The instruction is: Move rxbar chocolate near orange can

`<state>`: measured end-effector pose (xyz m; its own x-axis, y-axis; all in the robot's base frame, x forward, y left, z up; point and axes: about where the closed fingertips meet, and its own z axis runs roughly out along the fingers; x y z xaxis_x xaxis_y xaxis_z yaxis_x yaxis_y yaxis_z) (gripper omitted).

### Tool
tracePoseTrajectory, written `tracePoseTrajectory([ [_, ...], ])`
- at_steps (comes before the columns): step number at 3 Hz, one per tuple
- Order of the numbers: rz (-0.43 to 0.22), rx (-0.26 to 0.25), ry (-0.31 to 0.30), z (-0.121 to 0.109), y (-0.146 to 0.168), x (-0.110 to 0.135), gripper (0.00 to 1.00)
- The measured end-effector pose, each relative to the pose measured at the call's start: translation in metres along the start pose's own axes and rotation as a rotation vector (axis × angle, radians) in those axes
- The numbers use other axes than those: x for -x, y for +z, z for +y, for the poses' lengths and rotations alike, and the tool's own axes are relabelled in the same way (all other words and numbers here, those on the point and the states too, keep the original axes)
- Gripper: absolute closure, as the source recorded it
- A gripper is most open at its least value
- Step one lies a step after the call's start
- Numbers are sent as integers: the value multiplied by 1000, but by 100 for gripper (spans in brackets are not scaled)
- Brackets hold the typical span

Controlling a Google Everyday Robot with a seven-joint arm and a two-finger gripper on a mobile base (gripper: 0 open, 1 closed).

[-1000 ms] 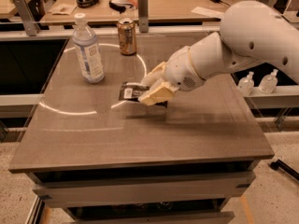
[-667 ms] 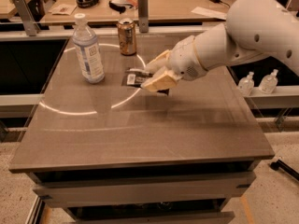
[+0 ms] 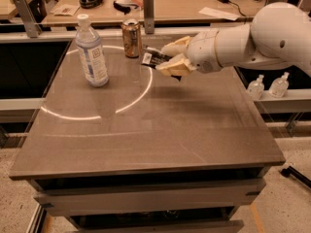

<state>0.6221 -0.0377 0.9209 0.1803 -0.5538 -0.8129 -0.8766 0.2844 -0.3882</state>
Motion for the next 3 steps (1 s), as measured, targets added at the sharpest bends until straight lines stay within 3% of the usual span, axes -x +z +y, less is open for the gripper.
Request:
tracePoseTrajectory([
  [2,5,-29,-6,-1,3,0,100],
  [3,27,-129,-7,-28,11,-5,100],
])
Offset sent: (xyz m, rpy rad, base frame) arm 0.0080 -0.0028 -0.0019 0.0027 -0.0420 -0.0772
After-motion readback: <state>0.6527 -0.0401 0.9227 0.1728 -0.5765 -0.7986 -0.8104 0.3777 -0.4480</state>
